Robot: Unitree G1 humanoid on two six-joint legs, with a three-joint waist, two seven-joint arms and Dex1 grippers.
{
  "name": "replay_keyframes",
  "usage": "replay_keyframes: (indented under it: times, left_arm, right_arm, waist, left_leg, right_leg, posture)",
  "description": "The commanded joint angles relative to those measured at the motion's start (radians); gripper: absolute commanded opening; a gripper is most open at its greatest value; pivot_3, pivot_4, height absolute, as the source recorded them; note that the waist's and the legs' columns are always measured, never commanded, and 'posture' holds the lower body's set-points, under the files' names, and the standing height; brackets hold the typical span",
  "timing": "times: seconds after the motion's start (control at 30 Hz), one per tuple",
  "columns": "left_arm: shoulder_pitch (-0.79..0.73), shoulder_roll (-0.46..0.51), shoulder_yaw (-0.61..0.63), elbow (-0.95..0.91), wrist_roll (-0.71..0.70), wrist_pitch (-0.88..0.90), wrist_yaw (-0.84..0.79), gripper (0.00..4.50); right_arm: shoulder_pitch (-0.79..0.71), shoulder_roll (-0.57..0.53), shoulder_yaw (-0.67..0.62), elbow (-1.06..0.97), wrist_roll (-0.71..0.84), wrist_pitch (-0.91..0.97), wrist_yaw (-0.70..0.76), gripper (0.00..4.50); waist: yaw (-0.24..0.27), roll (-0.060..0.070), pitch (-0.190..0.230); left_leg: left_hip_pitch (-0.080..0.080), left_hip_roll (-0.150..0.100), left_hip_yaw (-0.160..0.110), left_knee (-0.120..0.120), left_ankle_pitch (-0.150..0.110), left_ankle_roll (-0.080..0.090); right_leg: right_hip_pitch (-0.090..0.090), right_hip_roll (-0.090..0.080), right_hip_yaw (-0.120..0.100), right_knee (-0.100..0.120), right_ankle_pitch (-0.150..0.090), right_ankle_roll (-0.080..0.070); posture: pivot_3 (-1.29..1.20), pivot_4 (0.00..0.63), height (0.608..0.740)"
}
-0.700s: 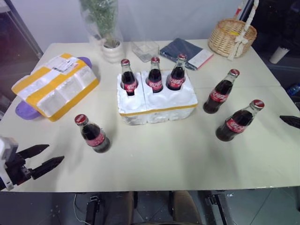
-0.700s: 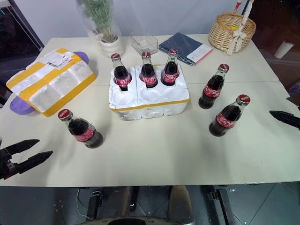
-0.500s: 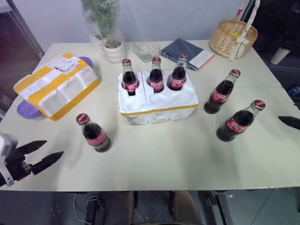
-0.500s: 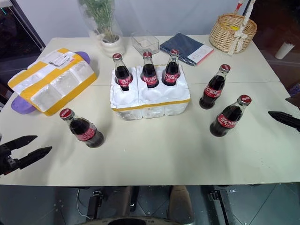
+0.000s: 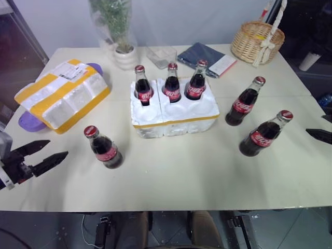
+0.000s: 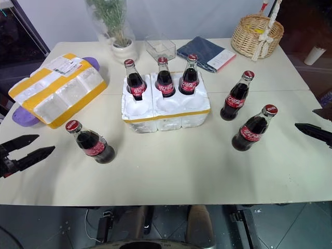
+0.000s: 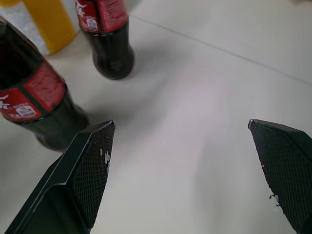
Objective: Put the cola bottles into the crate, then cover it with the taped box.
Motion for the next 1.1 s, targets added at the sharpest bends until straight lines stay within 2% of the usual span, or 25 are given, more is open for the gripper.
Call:
replay_keyframes:
  times: [0.03, 0.17, 0.33, 0.47, 0.83, 1.0, 1.1]
  left_arm:
    - [-0.014, 0.056, -0.007, 0.015, 0.0, -0.029, -0.077, 4.47]
    - [-0.022, 0.097, -0.022, -0.017, -0.016, -0.032, -0.148, 4.47]
    - [0.011, 0.101, -0.046, -0.092, -0.024, -0.051, -0.241, 4.47]
    - [0.035, 0.076, -0.116, -0.135, 0.032, -0.135, -0.272, 4.47]
    - [-0.073, -0.062, -0.305, -0.088, 0.164, -0.293, -0.115, 4.47]
    - [-0.109, -0.111, -0.401, -0.078, 0.192, -0.314, -0.08, 4.47]
    - [-0.138, -0.131, -0.418, -0.062, 0.184, -0.3, -0.049, 4.47]
  right_arm:
    - [-0.17, -0.112, 0.041, 0.064, -0.013, 0.011, 0.1, 4.5]
    - [-0.306, -0.147, 0.128, 0.092, -0.014, 0.035, 0.206, 4.5]
    - [-0.37, -0.151, 0.207, 0.07, 0.023, 0.055, 0.214, 4.5]
    - [-0.412, -0.133, 0.237, 0.083, 0.016, 0.048, 0.214, 4.5]
    - [-0.422, -0.126, 0.227, 0.052, 0.044, 0.086, 0.214, 4.5]
    - [-0.406, -0.126, 0.217, 0.039, 0.048, 0.094, 0.214, 4.5]
    - [-0.41, -0.121, 0.206, 0.043, 0.04, 0.099, 0.214, 4.5]
  waist:
    - [-0.003, 0.005, 0.0]
    - [-0.023, 0.007, 0.0]
    - [-0.028, 0.007, 0.001]
    - [-0.025, 0.009, 0.001]
    - [-0.022, 0.009, 0.001]
    - [-0.023, 0.009, 0.001]
    - [-0.022, 0.009, 0.001]
  left_leg:
    - [0.0, 0.0, 0.0, 0.0, 0.0, 0.0]
    - [0.001, 0.001, 0.0, -0.006, 0.0, 0.0]
    - [0.001, 0.001, 0.002, -0.006, 0.0, 0.0]
    - [0.001, 0.001, 0.002, -0.006, 0.0, 0.0]
    - [0.001, 0.0, 0.002, -0.005, 0.0, 0.0]
    - [0.001, 0.0, 0.002, -0.004, 0.0, 0.0]
    - [0.001, 0.0, 0.002, -0.003, 0.0, 0.0]
  right_leg:
    - [0.0, 0.0, 0.0, 0.0, 0.0, 0.0]
    - [-0.002, 0.001, 0.0, 0.0, 0.0, 0.001]
    - [-0.003, 0.0, 0.001, 0.0, 0.0, 0.002]
    - [-0.003, 0.0, 0.002, 0.0, 0.0, 0.001]
    - [-0.003, 0.0, 0.002, 0.0, 0.002, 0.005]
    - [-0.003, 0.0, 0.003, 0.002, 0.002, 0.005]
    - [-0.003, 0.0, 0.003, 0.003, 0.002, 0.005]
  posture:
    - [0.0, 0.15, 0.737]
    - [0.0, 0.15, 0.737]
    - [0.0, 0.15, 0.737]
    - [0.0, 0.15, 0.737]
    - [0.0, 0.15, 0.737]
    - [0.0, 0.15, 0.737]
    - [0.0, 0.15, 0.737]
